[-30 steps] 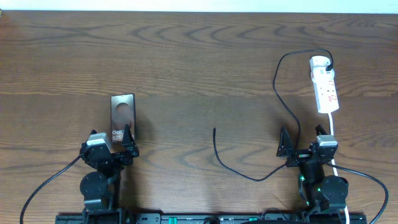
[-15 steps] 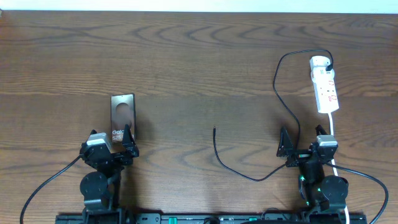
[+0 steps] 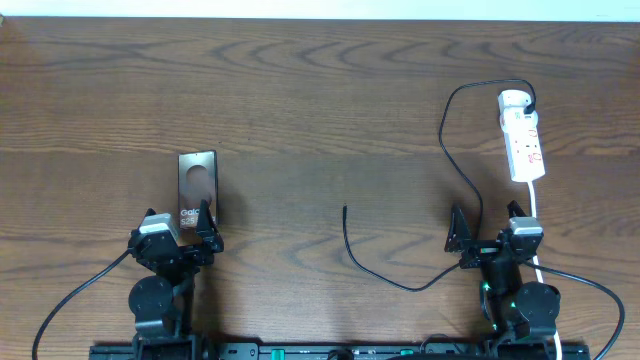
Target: Plug charger to phone and switch on socket
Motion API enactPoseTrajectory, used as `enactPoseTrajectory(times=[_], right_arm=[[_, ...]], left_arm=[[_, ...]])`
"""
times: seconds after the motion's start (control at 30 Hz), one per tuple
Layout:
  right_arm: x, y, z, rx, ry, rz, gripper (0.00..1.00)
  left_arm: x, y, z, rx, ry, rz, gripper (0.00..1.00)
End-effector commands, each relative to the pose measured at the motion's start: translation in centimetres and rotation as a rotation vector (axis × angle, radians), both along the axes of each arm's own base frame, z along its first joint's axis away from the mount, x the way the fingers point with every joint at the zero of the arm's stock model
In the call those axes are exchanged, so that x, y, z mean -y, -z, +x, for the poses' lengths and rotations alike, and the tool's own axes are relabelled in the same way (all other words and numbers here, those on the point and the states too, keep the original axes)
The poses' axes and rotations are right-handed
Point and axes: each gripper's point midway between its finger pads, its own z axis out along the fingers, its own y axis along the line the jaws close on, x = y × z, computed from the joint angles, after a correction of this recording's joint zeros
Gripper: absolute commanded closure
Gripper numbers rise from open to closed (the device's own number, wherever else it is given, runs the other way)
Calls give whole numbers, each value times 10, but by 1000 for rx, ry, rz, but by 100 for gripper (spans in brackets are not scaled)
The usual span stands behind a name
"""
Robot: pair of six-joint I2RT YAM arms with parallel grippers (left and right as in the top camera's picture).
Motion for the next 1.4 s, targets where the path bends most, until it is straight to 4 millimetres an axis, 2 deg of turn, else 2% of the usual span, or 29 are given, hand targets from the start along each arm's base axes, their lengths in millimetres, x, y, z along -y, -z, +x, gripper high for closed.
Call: enactPoseTrajectory(times=[0.0, 0.4, 0.7, 1.03, 1.37], right_arm=[[1, 0, 0, 2, 2, -9, 1], [1, 0, 0, 3, 2, -9, 1], [1, 0, 0, 3, 2, -9, 1], [1, 0, 0, 2, 2, -9, 1], [1, 0, 0, 2, 2, -9, 1]], left_arm=[[-1, -3, -1, -5, -4, 16, 9], [-1, -5, -1, -1, -3, 16, 9], [-1, -28, -3, 41, -3, 20, 9], [0, -23, -1, 16, 3, 17, 9], [1, -43, 7, -26, 16, 12, 9]])
